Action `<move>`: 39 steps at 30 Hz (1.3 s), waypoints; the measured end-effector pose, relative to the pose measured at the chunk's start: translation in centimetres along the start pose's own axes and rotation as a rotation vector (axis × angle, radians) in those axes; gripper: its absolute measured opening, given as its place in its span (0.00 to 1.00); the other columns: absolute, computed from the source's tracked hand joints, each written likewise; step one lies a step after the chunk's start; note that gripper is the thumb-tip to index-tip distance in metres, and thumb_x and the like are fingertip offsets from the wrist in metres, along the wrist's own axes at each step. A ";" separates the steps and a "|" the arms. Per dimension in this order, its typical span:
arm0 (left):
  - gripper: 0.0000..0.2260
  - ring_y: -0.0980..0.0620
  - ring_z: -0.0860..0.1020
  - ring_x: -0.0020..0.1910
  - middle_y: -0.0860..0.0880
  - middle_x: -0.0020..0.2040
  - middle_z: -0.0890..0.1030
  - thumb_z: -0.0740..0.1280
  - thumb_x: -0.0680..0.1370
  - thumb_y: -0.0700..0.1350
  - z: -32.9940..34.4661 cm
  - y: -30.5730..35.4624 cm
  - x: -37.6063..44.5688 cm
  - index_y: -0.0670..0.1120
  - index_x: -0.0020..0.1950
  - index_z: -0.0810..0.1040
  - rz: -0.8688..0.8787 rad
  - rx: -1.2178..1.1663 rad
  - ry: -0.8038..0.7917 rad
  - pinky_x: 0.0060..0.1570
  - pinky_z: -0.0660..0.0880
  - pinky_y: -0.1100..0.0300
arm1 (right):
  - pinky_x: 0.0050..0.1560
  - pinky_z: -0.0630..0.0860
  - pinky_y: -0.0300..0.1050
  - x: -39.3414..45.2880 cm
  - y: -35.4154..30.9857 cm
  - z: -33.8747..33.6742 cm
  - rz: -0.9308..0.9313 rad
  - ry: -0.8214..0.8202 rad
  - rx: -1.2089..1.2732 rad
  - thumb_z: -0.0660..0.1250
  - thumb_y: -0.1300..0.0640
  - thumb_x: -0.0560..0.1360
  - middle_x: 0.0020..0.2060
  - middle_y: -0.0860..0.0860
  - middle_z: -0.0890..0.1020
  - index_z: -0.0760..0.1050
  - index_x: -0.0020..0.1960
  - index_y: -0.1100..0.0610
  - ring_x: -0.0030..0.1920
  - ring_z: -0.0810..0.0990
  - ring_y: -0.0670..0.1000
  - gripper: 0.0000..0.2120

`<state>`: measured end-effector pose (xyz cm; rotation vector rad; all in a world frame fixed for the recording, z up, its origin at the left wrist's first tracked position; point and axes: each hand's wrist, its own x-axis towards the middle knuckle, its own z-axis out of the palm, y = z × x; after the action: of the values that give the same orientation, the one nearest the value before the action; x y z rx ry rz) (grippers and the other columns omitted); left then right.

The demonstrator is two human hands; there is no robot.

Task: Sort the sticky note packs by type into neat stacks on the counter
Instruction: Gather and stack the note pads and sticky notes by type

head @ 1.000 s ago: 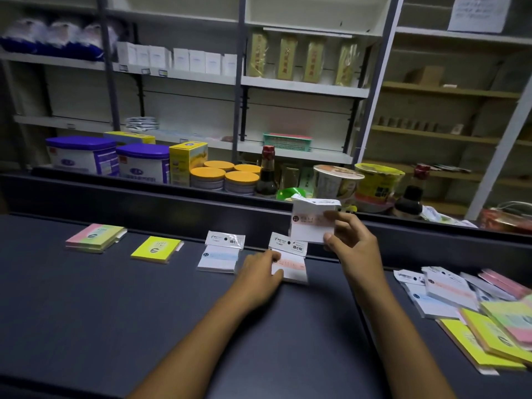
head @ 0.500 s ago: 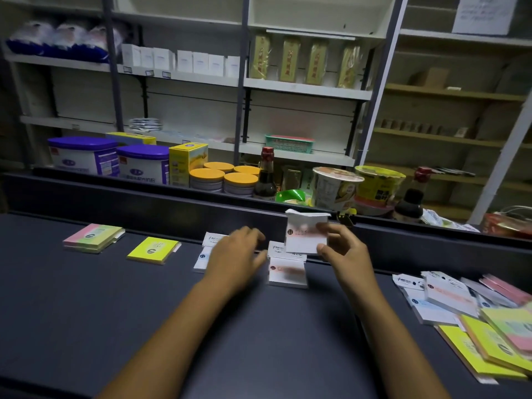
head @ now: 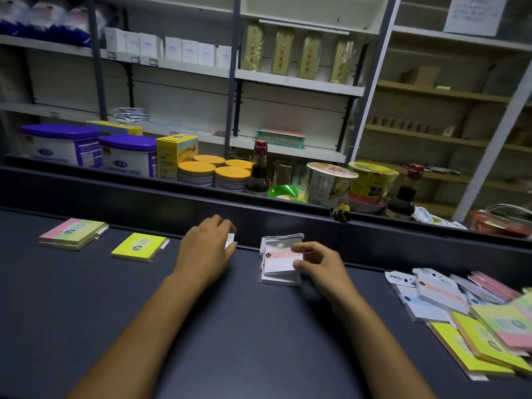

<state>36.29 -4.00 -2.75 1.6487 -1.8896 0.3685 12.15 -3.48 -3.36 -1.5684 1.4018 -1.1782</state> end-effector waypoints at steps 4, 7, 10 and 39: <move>0.12 0.52 0.75 0.55 0.53 0.58 0.76 0.66 0.79 0.51 0.0 0.2 -0.2 0.52 0.61 0.76 0.006 -0.009 -0.010 0.50 0.73 0.58 | 0.57 0.79 0.45 0.1 0.6 0.0 0.003 -0.014 -0.169 0.69 0.62 0.74 0.49 0.48 0.84 0.84 0.53 0.47 0.51 0.83 0.48 0.13; 0.12 0.52 0.75 0.56 0.53 0.58 0.76 0.66 0.78 0.51 0.0 0.4 -0.3 0.51 0.61 0.76 0.000 -0.043 -0.021 0.51 0.73 0.58 | 0.53 0.75 0.40 0.0 1.1 0.2 -0.051 -0.006 -0.329 0.69 0.59 0.74 0.45 0.45 0.82 0.84 0.52 0.43 0.49 0.80 0.46 0.13; 0.12 0.52 0.74 0.56 0.52 0.58 0.76 0.65 0.79 0.50 0.1 0.4 -0.6 0.51 0.61 0.76 0.003 -0.058 -0.039 0.50 0.74 0.57 | 0.59 0.72 0.42 -0.1 1.3 0.5 -0.070 -0.030 -0.430 0.69 0.56 0.75 0.48 0.47 0.76 0.83 0.53 0.40 0.51 0.78 0.46 0.12; 0.13 0.52 0.74 0.59 0.53 0.58 0.75 0.61 0.80 0.55 -3.4 20.9 -6.8 0.53 0.62 0.73 0.397 -0.337 -0.205 0.52 0.74 0.56 | 0.61 0.73 0.50 -17.8 1.0 -18.5 0.059 0.236 -0.960 0.66 0.44 0.78 0.63 0.50 0.75 0.70 0.66 0.51 0.66 0.72 0.52 0.20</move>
<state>17.32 7.31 -0.52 1.1237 -2.2889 0.0284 -5.57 15.04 -1.20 -2.0038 2.3639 -0.6657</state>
